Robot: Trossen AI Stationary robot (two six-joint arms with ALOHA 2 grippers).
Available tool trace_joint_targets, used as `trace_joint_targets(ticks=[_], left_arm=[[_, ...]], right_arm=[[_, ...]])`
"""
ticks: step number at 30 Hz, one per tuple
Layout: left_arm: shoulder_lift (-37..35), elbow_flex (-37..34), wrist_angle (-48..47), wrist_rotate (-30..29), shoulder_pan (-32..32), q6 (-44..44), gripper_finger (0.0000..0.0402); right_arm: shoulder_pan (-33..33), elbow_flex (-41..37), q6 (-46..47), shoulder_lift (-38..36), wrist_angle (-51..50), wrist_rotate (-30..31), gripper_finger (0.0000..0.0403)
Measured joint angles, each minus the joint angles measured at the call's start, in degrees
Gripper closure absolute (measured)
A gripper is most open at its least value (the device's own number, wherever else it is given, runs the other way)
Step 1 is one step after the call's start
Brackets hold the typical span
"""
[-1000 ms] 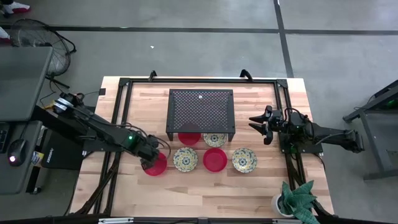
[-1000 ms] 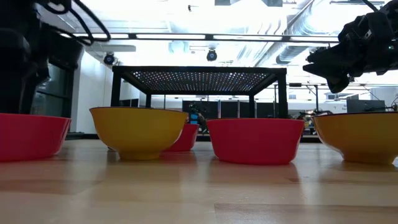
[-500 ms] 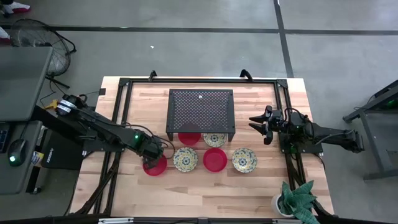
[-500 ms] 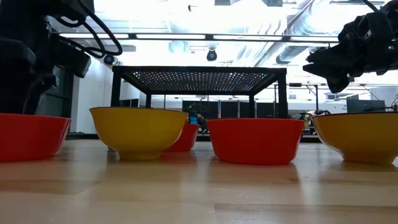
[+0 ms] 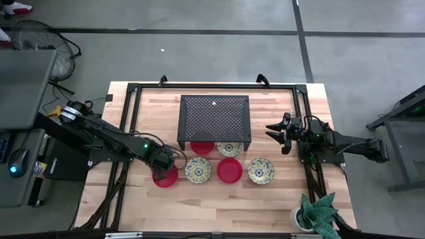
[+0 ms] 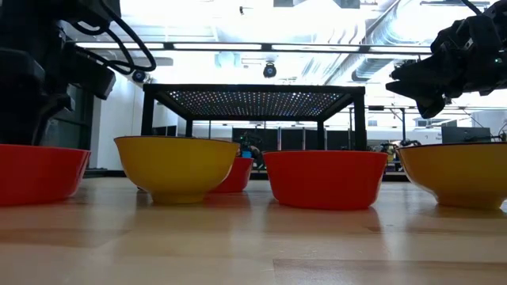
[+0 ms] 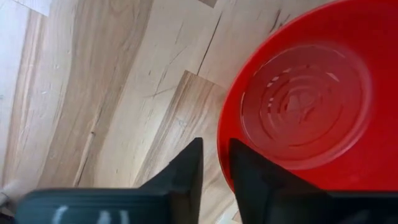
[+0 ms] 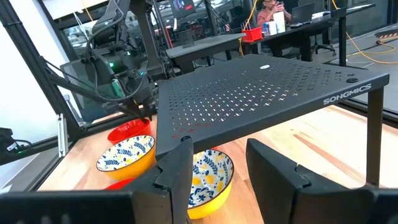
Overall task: Pick & Place Mini bowls
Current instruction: Put the bottom left red bowl on the shelf
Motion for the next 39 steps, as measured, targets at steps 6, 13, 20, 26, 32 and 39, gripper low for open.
trace_joint_targets(ticks=[6, 13, 20, 26, 32, 39], left_arm=[[0.0, 0.0, 0.0, 0.3, 0.0, 1.0, 0.0383], [-0.1, 0.0, 0.1, 1.8, 0.0, 1.3, 0.0398], [-0.3, 2.6, -2.1, 4.1, 0.0, 2.7, 0.04], [-2.6, 7.7, -8.9, 4.2, 0.0, 2.6, 0.0401], [-4.0, 14.5, -16.3, 4.2, 0.2, 2.6, 0.0401], [-3.9, 25.4, -26.4, 2.7, 3.2, 6.1, 0.0401]], right_arm=[[0.0, 0.0, 0.0, 0.0, 0.0, 0.0, 0.0265], [0.0, 0.0, 0.0, 0.0, 0.0, 0.0, 0.0265], [0.0, 0.0, 0.0, 0.0, 0.0, 0.0, 0.0265], [0.0, 0.0, 0.0, 0.0, 0.0, 0.0, 0.0265], [0.0, 0.0, 0.0, 0.0, 0.0, 0.0, 0.0265], [0.0, 0.0, 0.0, 0.0, 0.0, 0.0, 0.0265]])
